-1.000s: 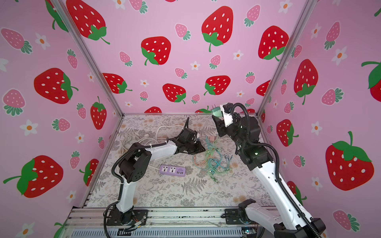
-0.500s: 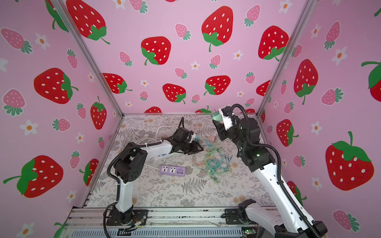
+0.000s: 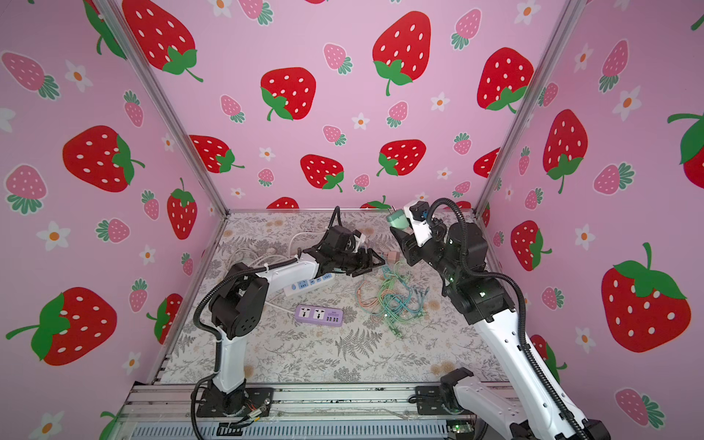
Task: Insert plugs into power strip
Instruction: Pull the power cord.
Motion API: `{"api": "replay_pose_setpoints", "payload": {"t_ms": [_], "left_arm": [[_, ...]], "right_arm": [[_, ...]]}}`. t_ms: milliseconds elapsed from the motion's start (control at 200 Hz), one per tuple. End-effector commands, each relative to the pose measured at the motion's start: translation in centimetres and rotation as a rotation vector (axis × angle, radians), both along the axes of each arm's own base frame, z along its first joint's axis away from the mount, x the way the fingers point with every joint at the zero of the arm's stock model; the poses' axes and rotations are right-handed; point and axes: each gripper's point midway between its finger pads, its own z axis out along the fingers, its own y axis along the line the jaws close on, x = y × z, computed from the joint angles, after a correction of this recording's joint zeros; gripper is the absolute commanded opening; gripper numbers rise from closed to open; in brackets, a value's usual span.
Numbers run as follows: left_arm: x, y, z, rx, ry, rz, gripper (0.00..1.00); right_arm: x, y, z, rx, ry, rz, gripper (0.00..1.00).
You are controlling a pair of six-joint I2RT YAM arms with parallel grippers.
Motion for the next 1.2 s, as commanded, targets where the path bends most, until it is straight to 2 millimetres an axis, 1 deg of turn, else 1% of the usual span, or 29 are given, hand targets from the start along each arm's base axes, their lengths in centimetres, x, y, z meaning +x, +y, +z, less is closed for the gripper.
{"api": "replay_pose_setpoints", "payload": {"t_ms": [0,100,200,395,515,595,720,765,790,825,835,850,920,1005,1196], "left_arm": [[1.6,-1.0,1.2,-0.017,-0.022,0.023,0.75],[2.0,-1.4,1.0,-0.006,-0.021,0.019,0.71],[2.2,-1.5,0.4,0.009,-0.017,0.016,0.59],[1.4,-1.3,-0.7,0.030,0.006,0.000,0.41],[1.1,-1.4,-0.8,0.020,0.015,-0.014,0.36],[1.0,-1.7,-0.8,0.017,0.015,-0.027,0.29],[0.9,-1.8,-1.0,0.027,0.019,-0.034,0.22],[1.0,-1.6,-1.1,0.034,0.018,-0.031,0.18],[0.9,-1.5,-1.2,0.038,0.018,-0.031,0.14],[0.9,-1.5,-1.2,0.040,0.017,-0.032,0.07],[0.8,-1.4,-1.3,0.041,0.019,-0.031,0.03],[0.8,-1.4,-1.2,0.042,0.017,-0.030,0.00],[0.7,-1.2,-1.3,0.046,0.018,-0.033,0.00],[0.6,-1.0,-1.0,0.047,0.010,-0.039,0.00],[0.5,-0.1,0.5,0.063,-0.028,-0.039,0.00]], "right_arm": [[-1.2,0.7,1.3,0.023,-0.061,0.066,0.26],[-1.6,1.0,1.2,0.029,-0.060,0.090,0.26],[-1.8,1.1,1.0,0.033,-0.062,0.104,0.26],[-1.8,1.1,0.8,0.032,-0.069,0.106,0.26],[-1.8,1.2,0.6,0.030,-0.069,0.107,0.26],[-1.7,1.2,0.5,0.030,-0.067,0.111,0.26],[-1.8,1.2,0.5,0.029,-0.068,0.111,0.26],[-1.8,1.2,0.4,0.026,-0.069,0.108,0.26],[-1.7,1.1,0.4,0.024,-0.070,0.105,0.26],[-1.8,1.0,0.4,0.024,-0.073,0.101,0.26],[-1.8,1.0,0.4,0.023,-0.072,0.099,0.26],[-1.8,1.0,0.3,0.021,-0.072,0.098,0.26],[-1.7,0.8,0.2,0.018,-0.073,0.089,0.26],[-1.3,0.6,-0.3,0.009,-0.068,0.066,0.26],[-0.2,0.2,-2.4,-0.026,-0.030,0.013,0.24]]}}
